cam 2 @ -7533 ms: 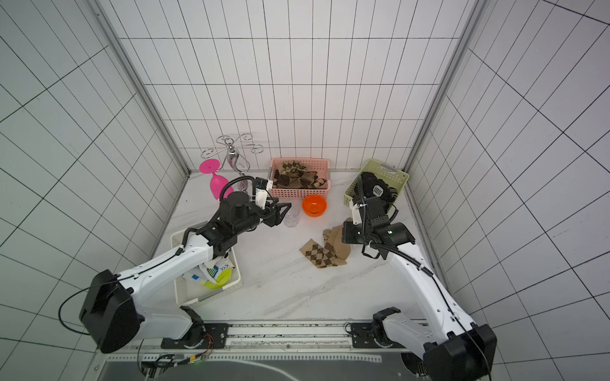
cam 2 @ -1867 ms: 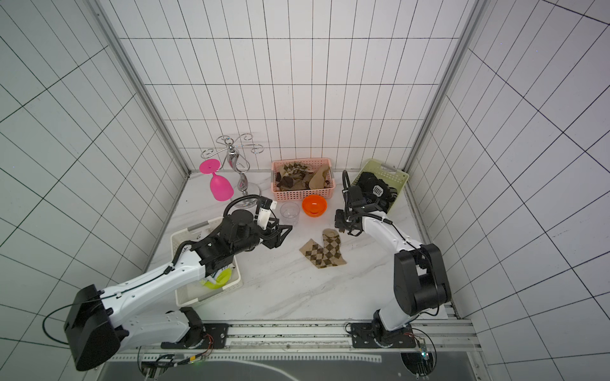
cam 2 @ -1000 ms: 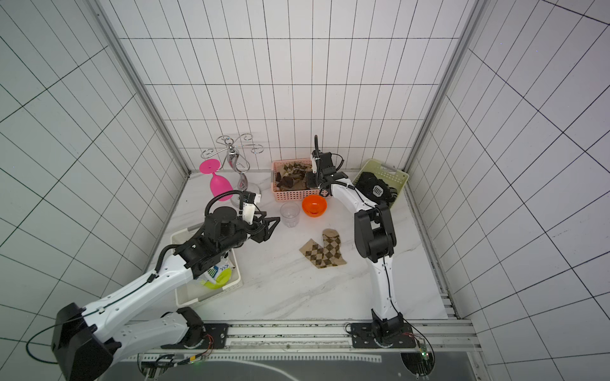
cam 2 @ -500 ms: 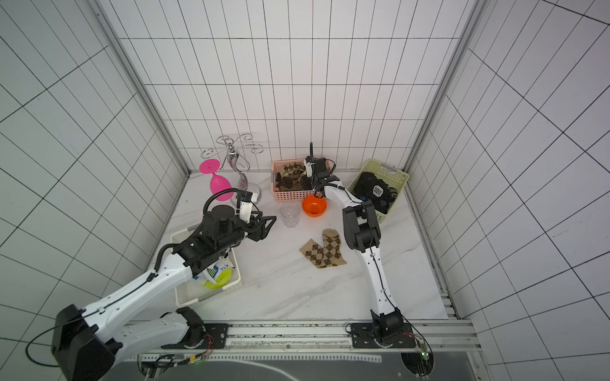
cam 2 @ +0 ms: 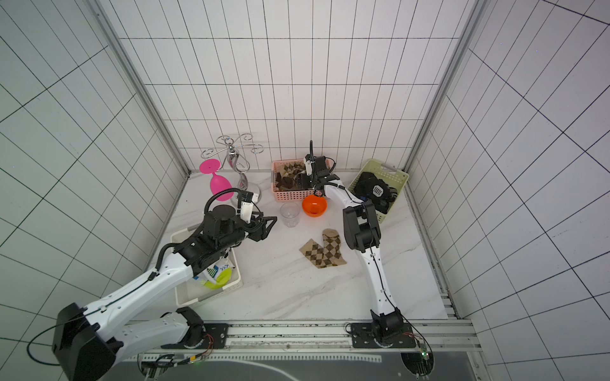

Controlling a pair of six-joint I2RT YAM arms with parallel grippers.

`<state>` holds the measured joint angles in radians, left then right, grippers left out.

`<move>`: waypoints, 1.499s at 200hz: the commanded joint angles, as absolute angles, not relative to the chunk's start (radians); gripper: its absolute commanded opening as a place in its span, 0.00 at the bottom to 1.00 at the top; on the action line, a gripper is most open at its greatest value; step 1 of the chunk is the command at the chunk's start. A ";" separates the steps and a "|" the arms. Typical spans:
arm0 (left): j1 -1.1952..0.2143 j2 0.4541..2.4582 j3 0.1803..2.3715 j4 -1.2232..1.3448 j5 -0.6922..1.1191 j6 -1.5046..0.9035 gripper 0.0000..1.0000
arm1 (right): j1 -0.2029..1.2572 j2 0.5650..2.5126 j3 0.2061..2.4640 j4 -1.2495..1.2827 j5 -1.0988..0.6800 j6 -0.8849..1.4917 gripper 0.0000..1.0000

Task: Sort the socks into the basket by color
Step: Place the sock in the bin, then pick up the sock at the center of the board.

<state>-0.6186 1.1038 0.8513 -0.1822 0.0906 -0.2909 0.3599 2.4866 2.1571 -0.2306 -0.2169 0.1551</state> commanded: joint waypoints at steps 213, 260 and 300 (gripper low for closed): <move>-0.619 1.065 0.794 -0.102 0.144 -0.307 0.67 | 0.448 1.565 1.245 -0.567 -0.093 0.250 0.83; -0.634 1.110 0.815 -0.086 0.176 -0.307 0.67 | 0.448 1.600 1.116 -0.582 -0.089 0.263 0.68; -0.643 1.107 0.819 -0.095 0.177 -0.305 0.67 | 0.448 1.694 1.079 -0.532 -0.086 0.273 0.66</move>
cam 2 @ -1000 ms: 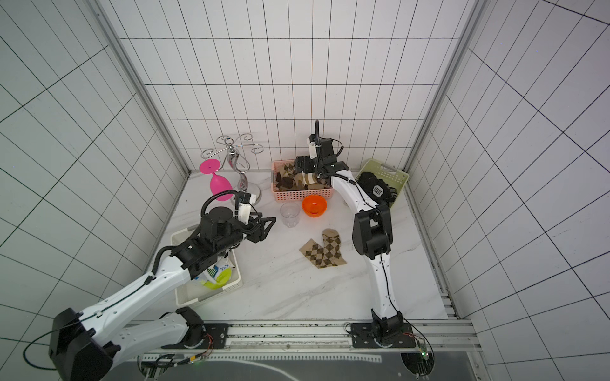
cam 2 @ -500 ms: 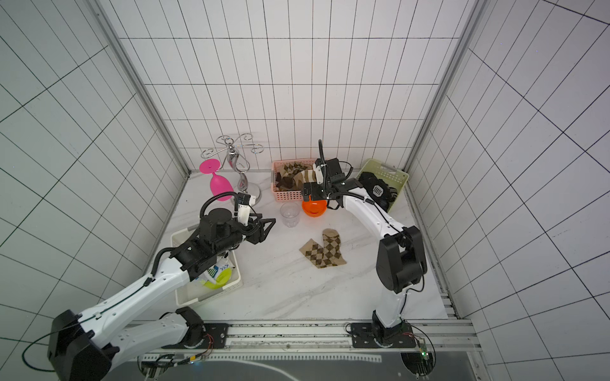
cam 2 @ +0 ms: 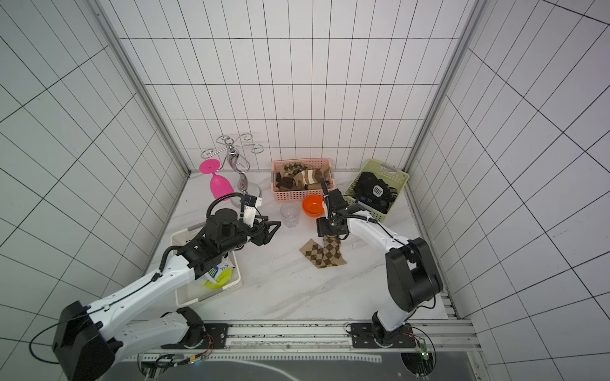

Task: Sort the socks into the basket by color
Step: Pick up the sock at the center of the board.

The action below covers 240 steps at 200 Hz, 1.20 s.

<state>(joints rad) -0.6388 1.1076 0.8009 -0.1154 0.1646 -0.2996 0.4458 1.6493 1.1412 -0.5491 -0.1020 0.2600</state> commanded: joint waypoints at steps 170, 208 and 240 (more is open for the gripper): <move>-0.676 1.107 0.805 -0.080 0.143 -0.329 0.67 | 0.555 1.608 1.059 -0.575 0.059 0.261 0.00; -0.687 1.105 0.801 -0.078 0.132 -0.330 0.67 | 0.655 1.665 1.093 -0.649 0.004 0.205 0.00; -0.688 1.089 0.789 -0.078 0.123 -0.334 0.67 | 0.718 1.700 1.064 -0.638 -0.054 0.193 0.00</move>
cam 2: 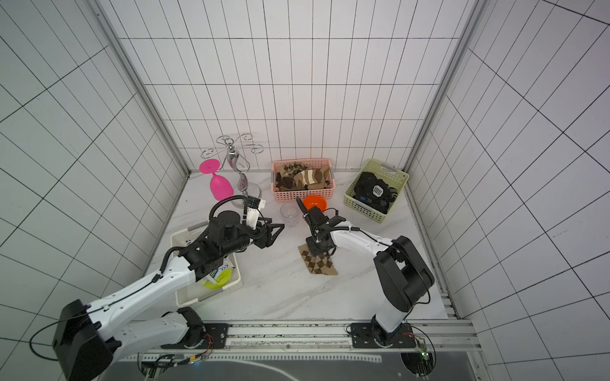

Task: Sort the socks into the basket by color
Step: Pick up the sock at the center of the board.

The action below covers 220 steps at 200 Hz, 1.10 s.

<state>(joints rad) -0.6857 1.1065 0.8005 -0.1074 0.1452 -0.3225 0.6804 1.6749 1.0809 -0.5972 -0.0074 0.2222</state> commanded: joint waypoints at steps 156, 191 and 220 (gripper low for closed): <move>-0.684 1.017 0.757 -0.071 0.050 -0.322 0.67 | 0.761 1.666 1.113 -0.705 -0.170 0.169 0.87; -0.680 0.985 0.751 -0.087 0.040 -0.329 0.67 | 0.799 1.729 1.095 -0.680 -0.082 0.191 0.85; -0.678 0.971 0.737 -0.086 0.038 -0.336 0.67 | 0.826 1.768 1.082 -0.655 -0.008 0.214 0.79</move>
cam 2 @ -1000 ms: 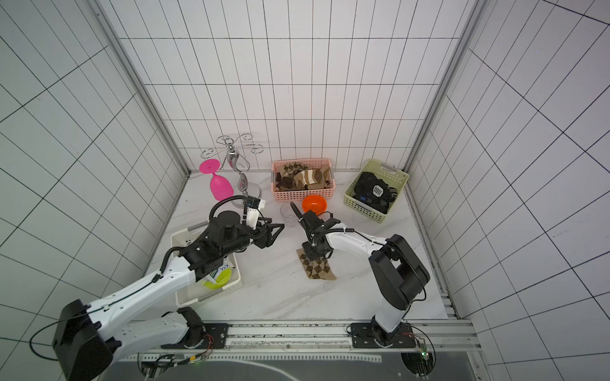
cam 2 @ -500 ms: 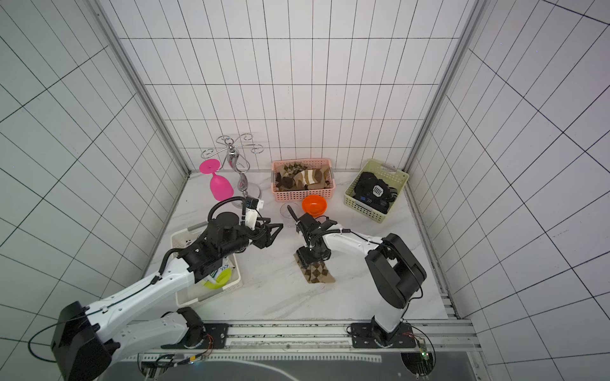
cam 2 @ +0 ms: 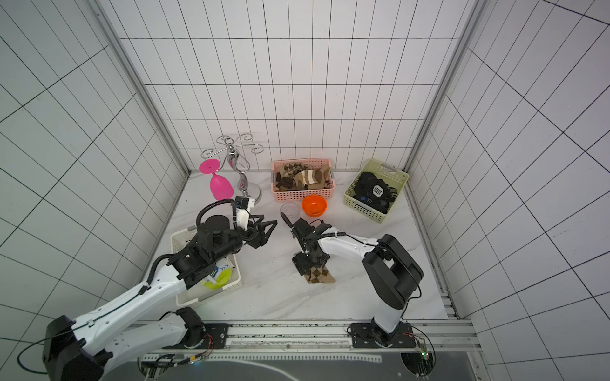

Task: Sort the socks into the basket by color
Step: Pick up the sock at the center of the board.

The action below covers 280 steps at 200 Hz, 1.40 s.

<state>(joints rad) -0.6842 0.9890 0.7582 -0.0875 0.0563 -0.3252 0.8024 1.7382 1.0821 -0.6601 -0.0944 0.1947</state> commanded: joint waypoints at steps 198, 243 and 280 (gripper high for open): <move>-0.643 0.952 0.785 -0.159 0.018 -0.327 0.68 | 0.695 1.641 1.432 -0.798 0.039 0.173 0.00; -0.635 0.955 0.791 -0.175 0.028 -0.319 0.69 | 0.566 1.750 1.734 -0.768 0.021 0.120 0.00; -0.630 0.957 0.797 -0.188 0.034 -0.310 0.70 | 0.473 1.931 2.014 -0.663 -0.008 0.100 0.00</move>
<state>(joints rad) -0.6357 0.9642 0.7662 -0.1768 0.0311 -0.3218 0.5247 1.8168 1.8011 -0.7242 0.0174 0.1368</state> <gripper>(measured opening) 0.699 0.079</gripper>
